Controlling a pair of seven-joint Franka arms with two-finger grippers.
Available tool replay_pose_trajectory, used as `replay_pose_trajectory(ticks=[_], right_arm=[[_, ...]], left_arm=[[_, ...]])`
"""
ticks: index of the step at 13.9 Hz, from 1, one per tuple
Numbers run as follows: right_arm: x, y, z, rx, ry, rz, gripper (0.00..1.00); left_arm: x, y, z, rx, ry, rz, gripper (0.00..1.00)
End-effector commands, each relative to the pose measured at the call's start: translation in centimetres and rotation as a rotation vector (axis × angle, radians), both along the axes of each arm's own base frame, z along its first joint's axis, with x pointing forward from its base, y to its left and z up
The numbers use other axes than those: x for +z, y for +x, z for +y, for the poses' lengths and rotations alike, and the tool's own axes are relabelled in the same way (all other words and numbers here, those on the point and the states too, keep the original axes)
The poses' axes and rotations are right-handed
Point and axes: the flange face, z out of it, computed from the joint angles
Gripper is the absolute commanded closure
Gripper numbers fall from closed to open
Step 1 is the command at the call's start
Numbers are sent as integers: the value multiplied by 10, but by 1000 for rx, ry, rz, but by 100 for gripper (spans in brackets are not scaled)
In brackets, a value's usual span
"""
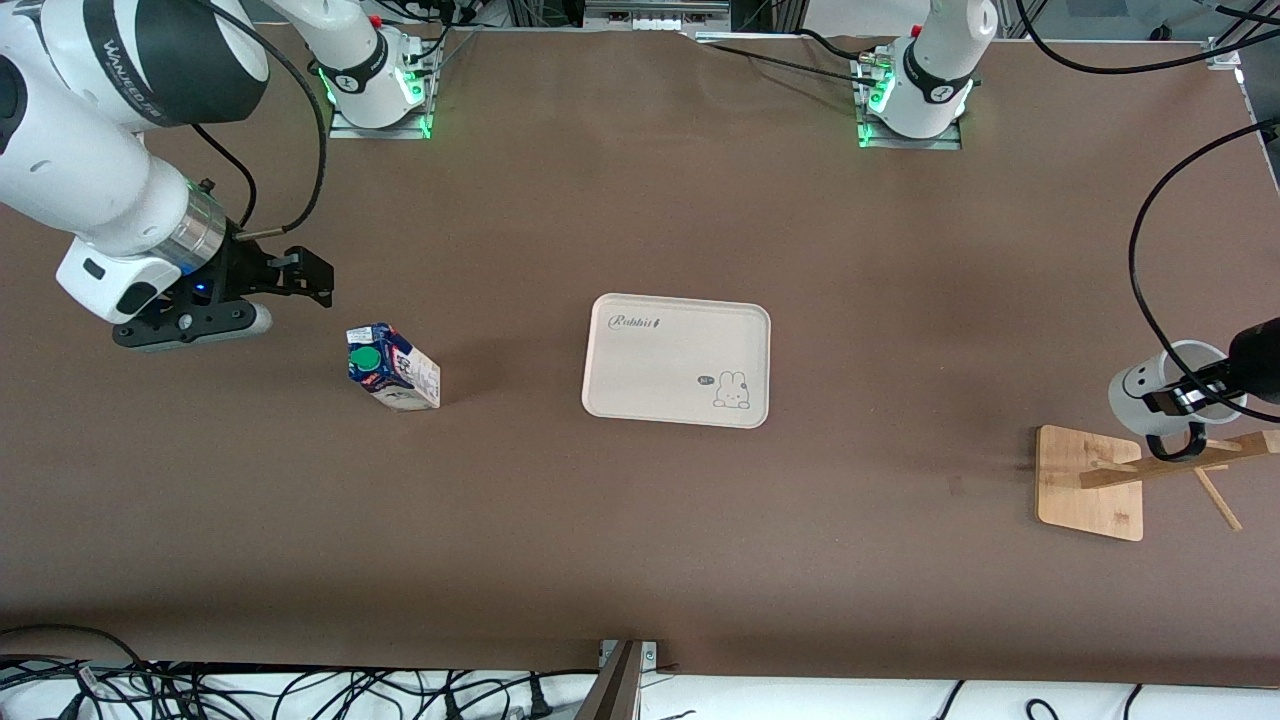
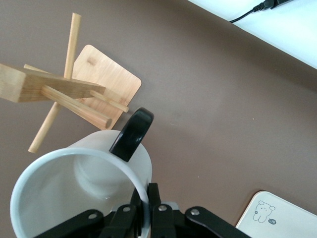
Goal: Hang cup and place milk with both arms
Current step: 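Hang the mug handle on a mug tree peg with the left gripper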
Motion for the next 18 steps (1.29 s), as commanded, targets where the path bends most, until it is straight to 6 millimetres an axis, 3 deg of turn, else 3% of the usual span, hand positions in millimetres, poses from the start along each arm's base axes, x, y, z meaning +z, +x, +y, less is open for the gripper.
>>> replay_pose_trajectory(ticks=[1, 6, 9, 10, 12, 15, 17, 18], right_arm=[[3, 2, 2, -1, -11, -12, 0], [9, 4, -8, -10, -13, -24, 0], [6, 4, -5, 1, -14, -17, 0], [7, 4, -3, 5, -13, -22, 0], [7, 4, -4, 5, -12, -23, 0], [7, 4, -5, 4, -13, -24, 0], [6, 5, -6, 6, -12, -22, 0], [7, 5, -7, 6, -12, -23, 0]], left_arm=[[5, 0, 10, -15, -21, -16, 100], [-15, 1, 41, -49, -28, 4, 100], [-16, -3, 61, -57, -28, 3, 100], [-17, -4, 60, -85, -22, 8, 3], [-15, -2, 50, -103, -8, 9, 0], [-4, 1, -13, -235, 138, 38, 0], [1, -10, -52, -302, 141, 115, 0], [2, -15, -61, -324, 132, 143, 0]])
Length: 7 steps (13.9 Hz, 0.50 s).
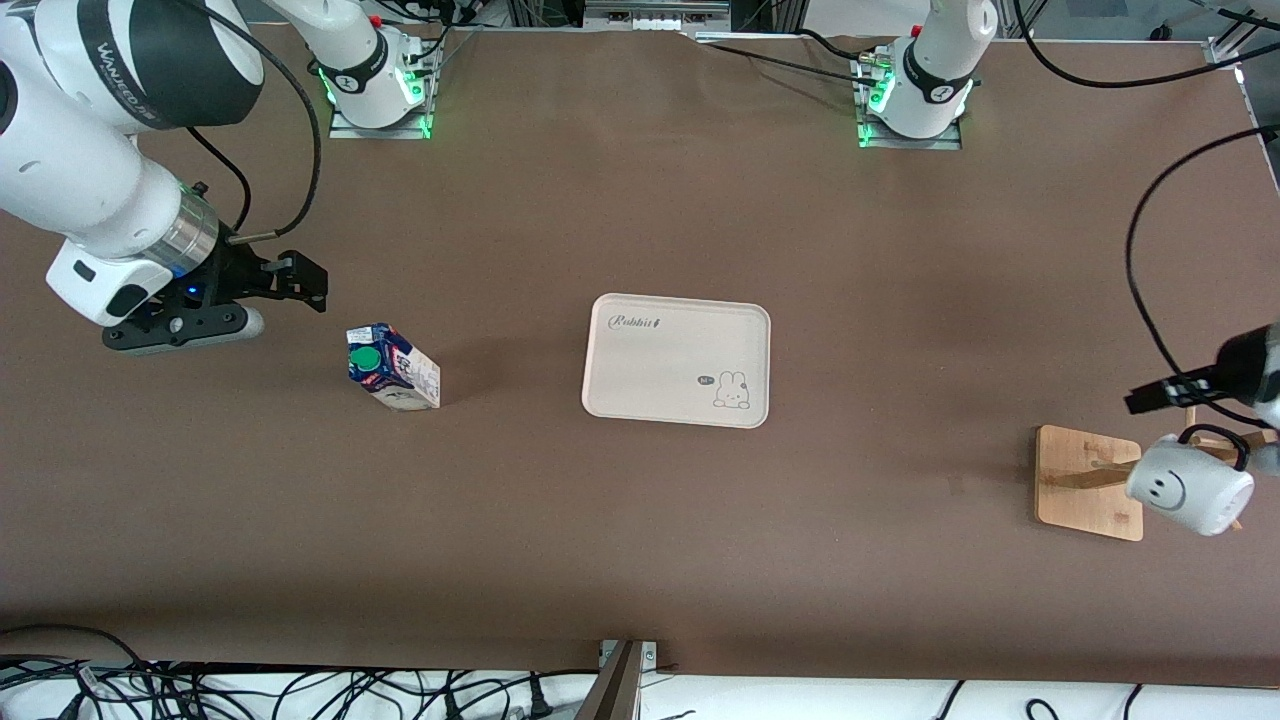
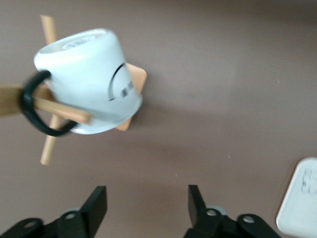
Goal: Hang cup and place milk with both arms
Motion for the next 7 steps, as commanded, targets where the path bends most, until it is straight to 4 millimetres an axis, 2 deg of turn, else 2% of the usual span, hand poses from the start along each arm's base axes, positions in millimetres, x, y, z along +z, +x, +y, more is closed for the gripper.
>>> replay_pose_trajectory(ticks=[1, 3, 7], right_arm=[[6, 2, -3, 15, -7, -9, 0], [6, 2, -4, 15, -6, -10, 0], [7, 2, -4, 14, -7, -12, 0]], left_arm=[[26, -16, -22, -79, 15, 28, 0], [37, -24, -46, -164, -5, 22, 0], [42, -28, -64, -197, -9, 28, 0]])
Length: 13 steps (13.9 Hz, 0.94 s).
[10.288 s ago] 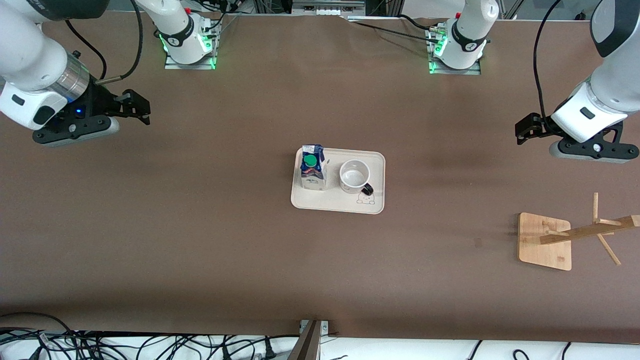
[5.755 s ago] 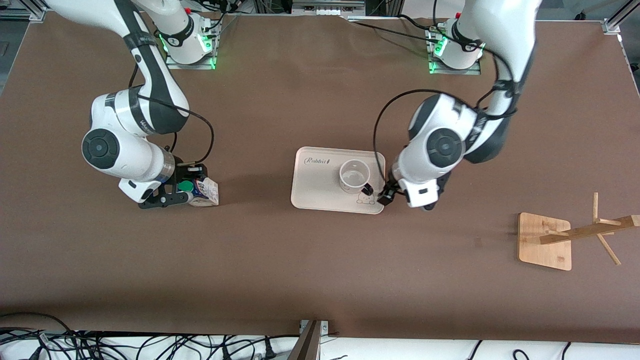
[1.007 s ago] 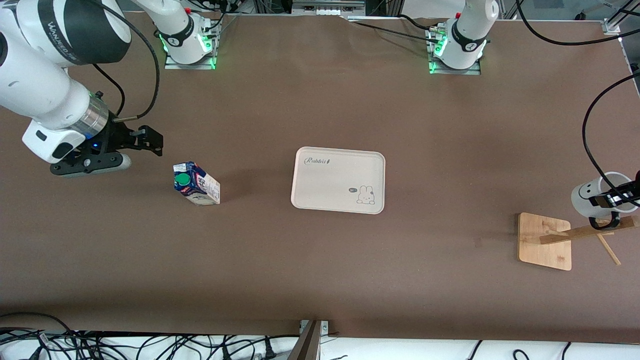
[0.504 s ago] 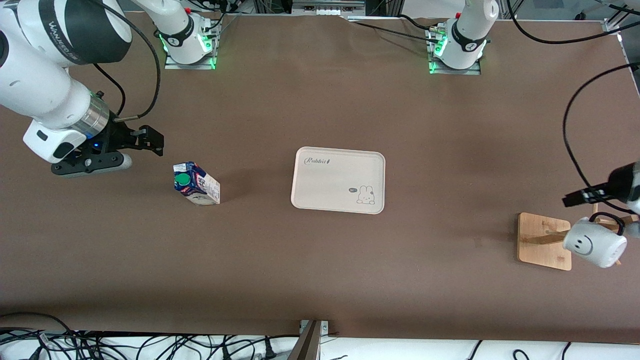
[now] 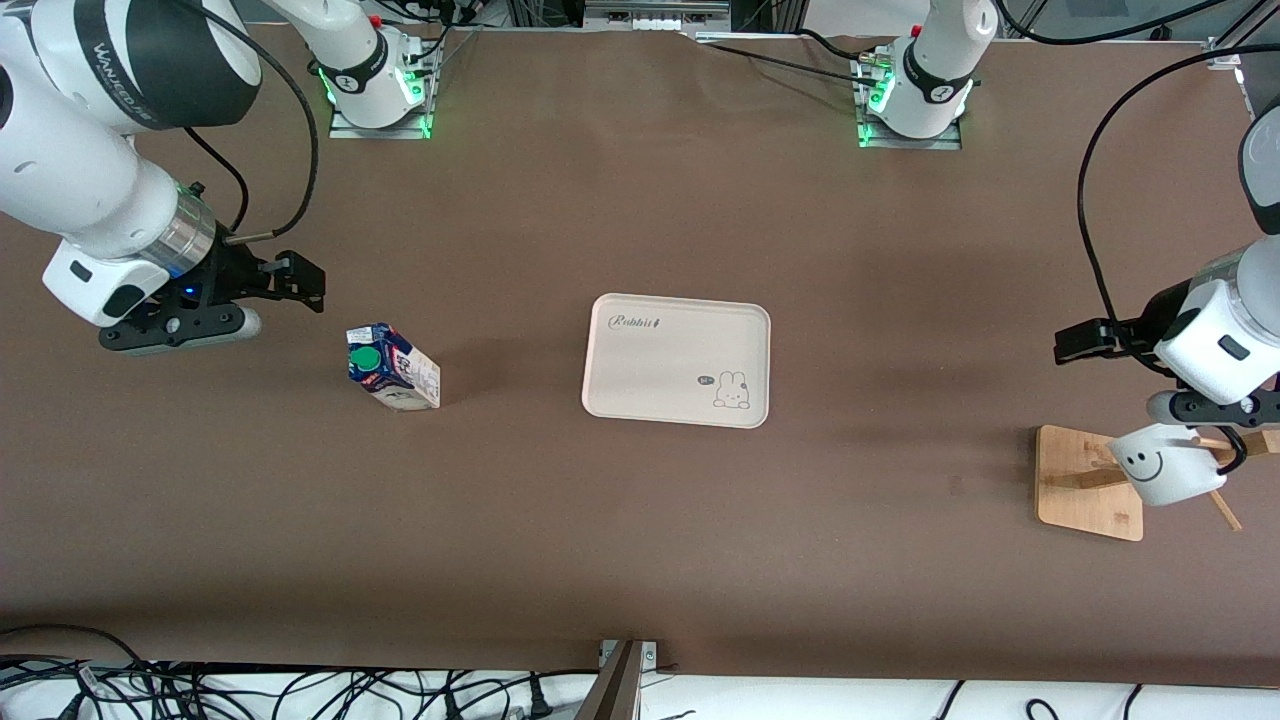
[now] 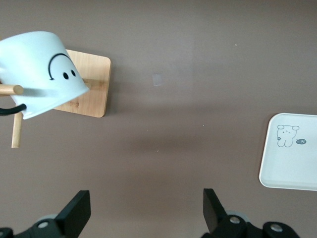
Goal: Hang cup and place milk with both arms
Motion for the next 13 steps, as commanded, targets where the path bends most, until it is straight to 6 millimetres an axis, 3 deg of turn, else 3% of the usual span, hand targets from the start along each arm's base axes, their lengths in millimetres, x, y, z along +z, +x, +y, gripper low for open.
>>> replay_pose_trajectory(ticks=[1, 3, 4, 7, 13], right_arm=[[7, 1, -2, 12, -7, -10, 0], [7, 1, -2, 12, -7, -10, 0], [7, 1, -2, 12, -7, -10, 0], [7, 1, -1, 15, -7, -10, 0], [7, 1, -1, 15, -7, -10, 0]], left_arm=[[7, -8, -7, -47, 13, 13, 0], [20, -13, -9, -48, 7, -15, 0], [24, -28, -11, -56, 9, -17, 0], [22, -104, -15, -53, 39, -154, 0], [33, -117, -4, -96, 16, -139, 0]])
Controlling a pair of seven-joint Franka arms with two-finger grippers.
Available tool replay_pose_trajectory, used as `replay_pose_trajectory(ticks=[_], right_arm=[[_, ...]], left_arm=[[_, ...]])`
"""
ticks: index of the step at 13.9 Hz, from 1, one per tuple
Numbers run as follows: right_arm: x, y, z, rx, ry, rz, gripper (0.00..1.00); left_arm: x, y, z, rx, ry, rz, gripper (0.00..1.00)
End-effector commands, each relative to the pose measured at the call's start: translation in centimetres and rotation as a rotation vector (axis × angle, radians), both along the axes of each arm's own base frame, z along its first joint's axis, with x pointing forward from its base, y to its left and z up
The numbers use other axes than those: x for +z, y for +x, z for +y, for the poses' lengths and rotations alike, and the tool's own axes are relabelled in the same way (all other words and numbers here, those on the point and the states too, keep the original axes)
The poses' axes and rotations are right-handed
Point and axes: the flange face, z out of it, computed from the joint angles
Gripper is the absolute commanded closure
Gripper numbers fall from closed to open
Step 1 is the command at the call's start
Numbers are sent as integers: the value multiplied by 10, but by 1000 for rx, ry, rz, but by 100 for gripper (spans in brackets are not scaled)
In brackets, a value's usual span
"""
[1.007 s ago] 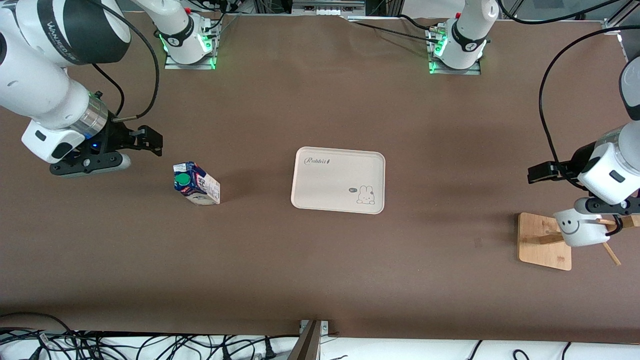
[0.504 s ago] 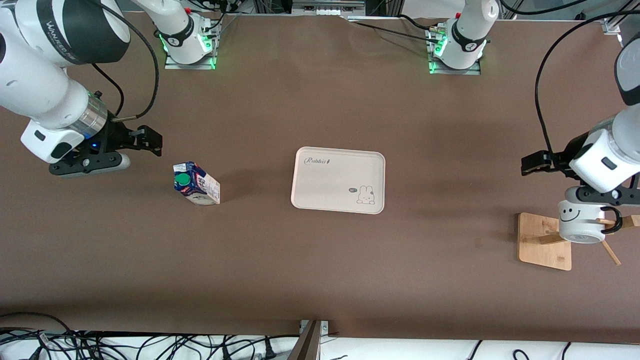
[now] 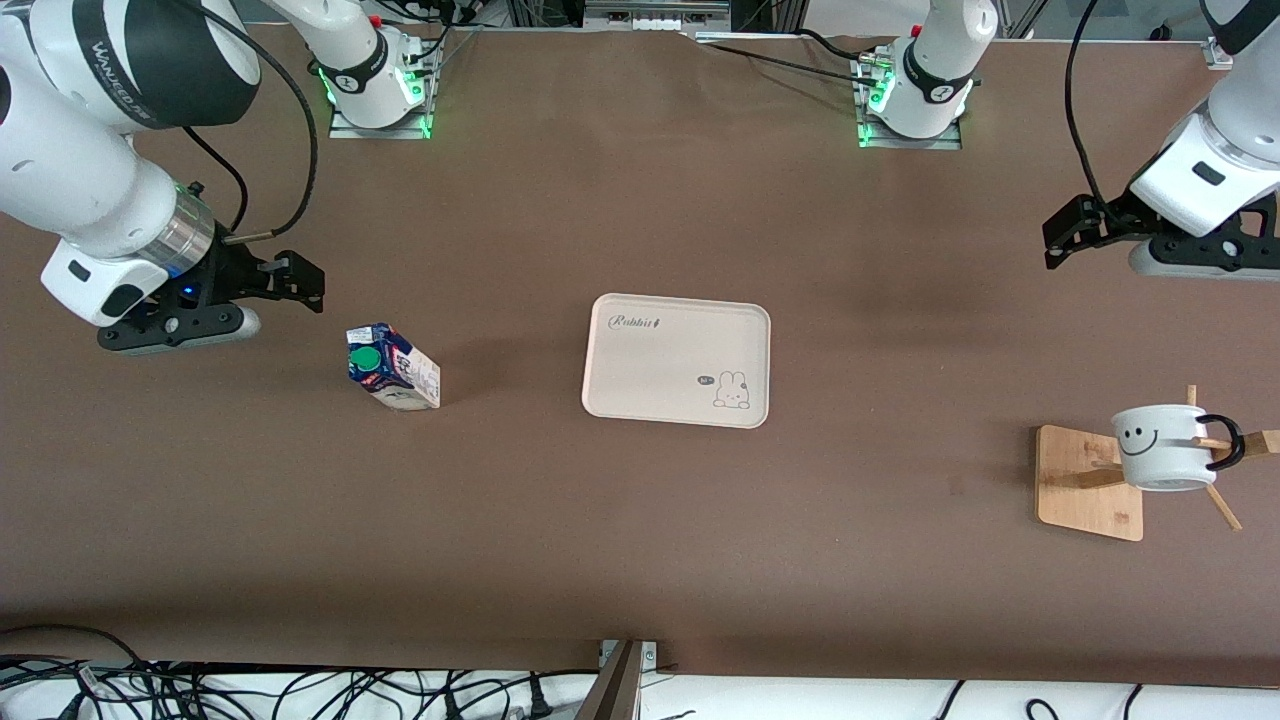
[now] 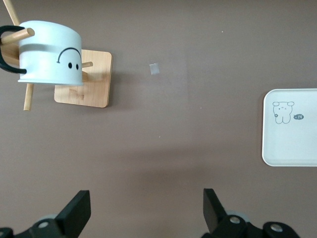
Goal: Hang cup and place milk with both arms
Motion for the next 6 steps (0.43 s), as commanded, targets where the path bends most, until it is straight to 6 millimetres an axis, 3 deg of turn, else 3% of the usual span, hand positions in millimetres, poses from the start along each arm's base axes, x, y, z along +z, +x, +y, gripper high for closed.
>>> replay_pose_trajectory(ticks=[1, 6], right_arm=[[6, 1, -1, 15, -7, -8, 0], [7, 1, -1, 16, -7, -10, 0]], left_arm=[[0, 0, 13, -7, -38, -2, 0], [0, -1, 9, -9, -42, 38, 0]])
